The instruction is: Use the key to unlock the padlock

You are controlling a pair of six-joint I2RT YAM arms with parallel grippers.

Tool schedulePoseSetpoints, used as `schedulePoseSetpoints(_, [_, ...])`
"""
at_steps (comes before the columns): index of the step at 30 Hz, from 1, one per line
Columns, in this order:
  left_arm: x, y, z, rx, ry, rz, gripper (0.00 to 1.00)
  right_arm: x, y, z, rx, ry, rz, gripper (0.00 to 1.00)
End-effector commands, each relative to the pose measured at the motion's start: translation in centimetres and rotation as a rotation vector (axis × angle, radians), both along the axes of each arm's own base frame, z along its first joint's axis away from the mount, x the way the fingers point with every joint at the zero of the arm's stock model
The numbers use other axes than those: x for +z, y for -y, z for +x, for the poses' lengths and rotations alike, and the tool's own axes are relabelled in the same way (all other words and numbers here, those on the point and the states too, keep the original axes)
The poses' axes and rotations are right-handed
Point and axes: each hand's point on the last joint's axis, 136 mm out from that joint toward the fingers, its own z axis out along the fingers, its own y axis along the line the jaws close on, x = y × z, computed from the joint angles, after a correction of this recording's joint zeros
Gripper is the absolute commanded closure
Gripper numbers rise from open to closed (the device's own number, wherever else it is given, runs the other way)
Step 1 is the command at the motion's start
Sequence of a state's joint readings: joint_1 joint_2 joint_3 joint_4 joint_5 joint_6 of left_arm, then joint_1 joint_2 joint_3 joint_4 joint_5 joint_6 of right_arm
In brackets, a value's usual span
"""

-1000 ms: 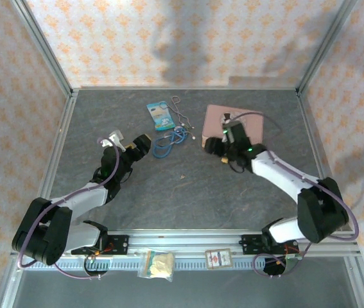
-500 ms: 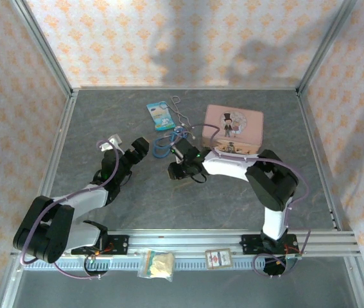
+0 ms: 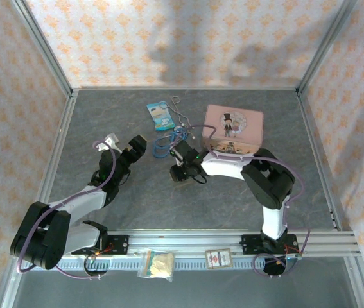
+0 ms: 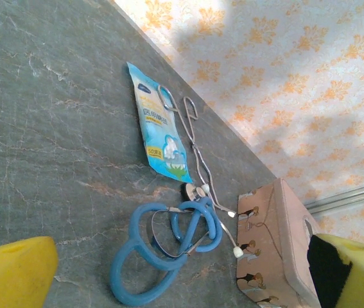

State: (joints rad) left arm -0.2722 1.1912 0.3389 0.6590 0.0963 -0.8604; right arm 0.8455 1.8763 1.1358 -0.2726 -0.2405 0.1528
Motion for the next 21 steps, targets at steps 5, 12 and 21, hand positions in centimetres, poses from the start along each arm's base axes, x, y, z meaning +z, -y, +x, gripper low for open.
schedulePoseSetpoints(5, [0.3,0.1,0.6,0.006,0.009,-0.034,0.01,-0.7,2.6,-3.4,-0.004,-0.065,-0.042,0.61])
schedulePoseSetpoints(12, [0.6,0.2,0.5,-0.002,0.015,-0.042,0.01,-1.0,3.0,-3.7,-0.012,-0.074,-0.06,0.64])
schedulePoseSetpoints(21, [0.9,0.0,0.3,0.009,0.023,-0.035,0.01,-1.5,5.1,-4.6,-0.03,-0.054,-0.145,0.63])
